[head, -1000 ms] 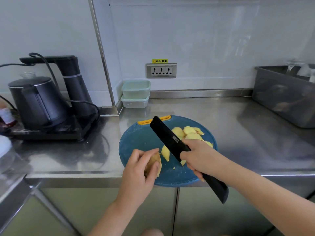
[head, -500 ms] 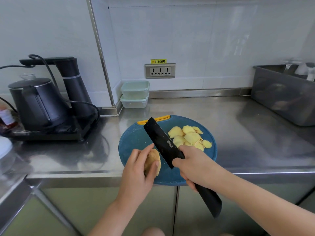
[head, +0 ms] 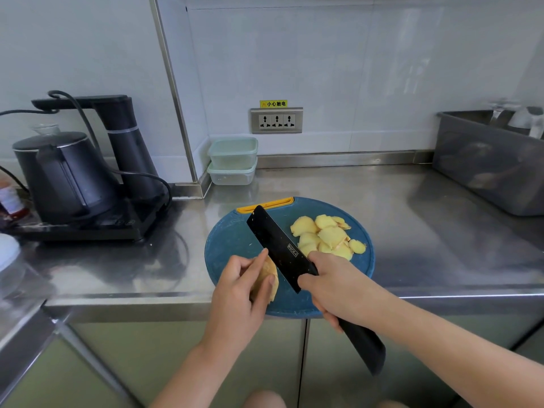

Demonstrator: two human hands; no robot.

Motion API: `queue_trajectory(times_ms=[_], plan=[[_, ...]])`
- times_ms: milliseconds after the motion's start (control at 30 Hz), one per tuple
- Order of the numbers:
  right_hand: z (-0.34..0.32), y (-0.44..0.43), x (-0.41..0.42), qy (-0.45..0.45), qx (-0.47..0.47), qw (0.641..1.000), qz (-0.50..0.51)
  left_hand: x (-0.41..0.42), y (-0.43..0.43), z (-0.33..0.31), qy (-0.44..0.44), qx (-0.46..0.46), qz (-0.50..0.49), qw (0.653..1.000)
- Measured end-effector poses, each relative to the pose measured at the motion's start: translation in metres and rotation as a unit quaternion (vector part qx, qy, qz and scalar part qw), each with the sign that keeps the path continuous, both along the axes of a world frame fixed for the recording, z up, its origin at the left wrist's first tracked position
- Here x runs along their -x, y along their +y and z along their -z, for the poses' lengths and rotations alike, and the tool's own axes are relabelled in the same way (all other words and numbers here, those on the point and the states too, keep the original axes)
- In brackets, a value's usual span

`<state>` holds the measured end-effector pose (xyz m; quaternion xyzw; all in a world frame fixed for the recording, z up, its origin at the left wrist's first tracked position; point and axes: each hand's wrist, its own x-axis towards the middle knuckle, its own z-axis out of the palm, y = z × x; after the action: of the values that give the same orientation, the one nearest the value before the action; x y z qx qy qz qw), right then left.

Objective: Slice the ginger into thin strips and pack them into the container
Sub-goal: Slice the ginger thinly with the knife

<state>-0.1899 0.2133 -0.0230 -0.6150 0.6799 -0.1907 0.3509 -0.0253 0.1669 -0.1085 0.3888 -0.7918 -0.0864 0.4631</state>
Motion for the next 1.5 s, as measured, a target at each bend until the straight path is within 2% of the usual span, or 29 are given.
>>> queue_trajectory(times_ms=[333,633,1300,1500], plan=[[0.002,-0.001,-0.002,0.047,0.013,0.999,-0.005,0.003,-0.001,0.004,-0.006,0.012,-0.01,1.0],[-0.018,-0.008,0.001,-0.002,-0.092,0.996,-0.01,0.006,-0.003,0.009,0.004,0.023,-0.046,0.999],[-0.009,-0.015,-0.018,0.055,-0.089,0.994,0.002,0.007,-0.002,0.01,0.036,0.011,-0.03,0.999],[-0.001,-0.031,-0.035,0.117,-0.059,0.991,-0.016,0.006,-0.002,0.008,0.05,0.009,-0.031,0.998]])
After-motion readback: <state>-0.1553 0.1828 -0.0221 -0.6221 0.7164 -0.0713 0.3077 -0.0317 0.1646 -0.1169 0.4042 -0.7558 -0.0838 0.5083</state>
